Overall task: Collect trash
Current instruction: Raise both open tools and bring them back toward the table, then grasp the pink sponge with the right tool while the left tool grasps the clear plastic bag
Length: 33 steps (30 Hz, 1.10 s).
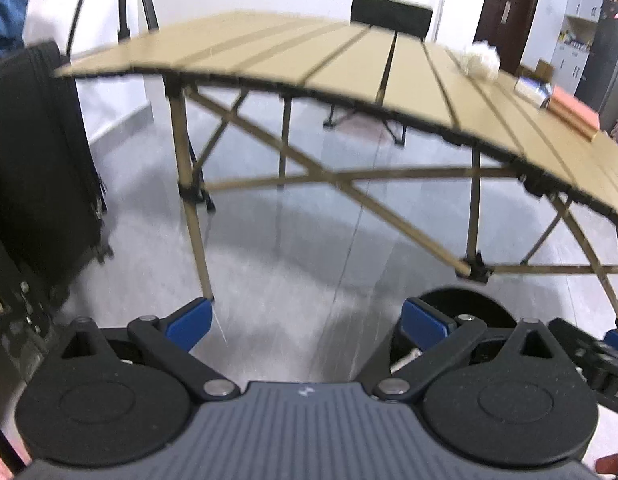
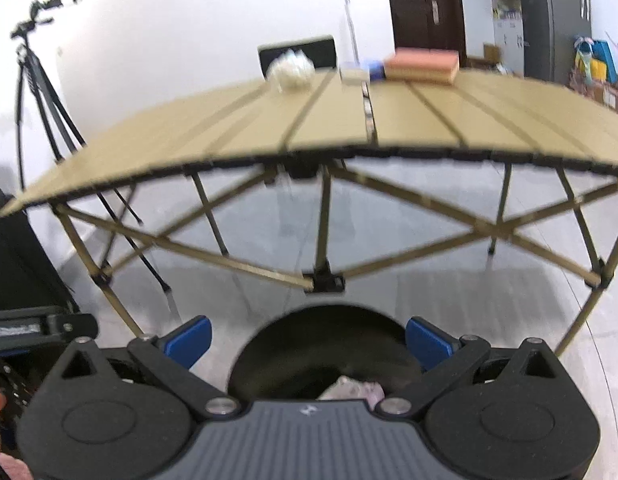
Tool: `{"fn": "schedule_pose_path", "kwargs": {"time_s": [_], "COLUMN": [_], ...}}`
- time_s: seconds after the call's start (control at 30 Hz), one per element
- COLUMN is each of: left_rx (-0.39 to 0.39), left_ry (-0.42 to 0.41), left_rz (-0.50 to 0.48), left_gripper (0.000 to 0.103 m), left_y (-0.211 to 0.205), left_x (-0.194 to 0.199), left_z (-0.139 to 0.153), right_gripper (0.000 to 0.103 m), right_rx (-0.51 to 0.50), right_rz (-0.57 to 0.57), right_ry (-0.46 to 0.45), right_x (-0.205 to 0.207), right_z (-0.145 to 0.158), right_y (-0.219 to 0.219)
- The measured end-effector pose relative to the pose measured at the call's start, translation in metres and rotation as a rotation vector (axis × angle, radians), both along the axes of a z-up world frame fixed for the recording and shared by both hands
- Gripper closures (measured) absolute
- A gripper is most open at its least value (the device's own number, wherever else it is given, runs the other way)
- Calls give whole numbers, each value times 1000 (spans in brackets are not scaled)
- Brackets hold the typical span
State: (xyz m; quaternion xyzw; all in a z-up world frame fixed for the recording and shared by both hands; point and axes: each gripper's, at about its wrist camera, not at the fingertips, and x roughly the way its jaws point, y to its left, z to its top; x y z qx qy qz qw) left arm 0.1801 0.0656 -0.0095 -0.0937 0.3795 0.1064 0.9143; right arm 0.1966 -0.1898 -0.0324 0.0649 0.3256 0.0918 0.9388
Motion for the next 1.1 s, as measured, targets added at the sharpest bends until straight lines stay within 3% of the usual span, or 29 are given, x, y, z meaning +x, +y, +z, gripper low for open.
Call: {"fn": "schedule_pose_path", "kwargs": {"time_s": [0.17, 0.47, 0.7, 1.1], "left_rx": [-15, -27, 10, 56], "left_ry": [-76, -178, -238, -255], "left_rz": [-3, -59, -112, -186], "left_gripper": [0, 0, 0, 0], "left_y": [-7, -33, -66, -98], "left_x": [0, 17, 39, 91], "left_z": [19, 64, 97, 137], "right_gripper": [0, 0, 0, 0], "right_rx": [12, 6, -5, 12], "right_rz": [16, -44, -88, -107], "right_ry": [-126, -238, -269, -282], "right_x": [-17, -22, 1, 58], "right_z": [27, 66, 90, 130], "right_y": [-12, -44, -72, -99]}}
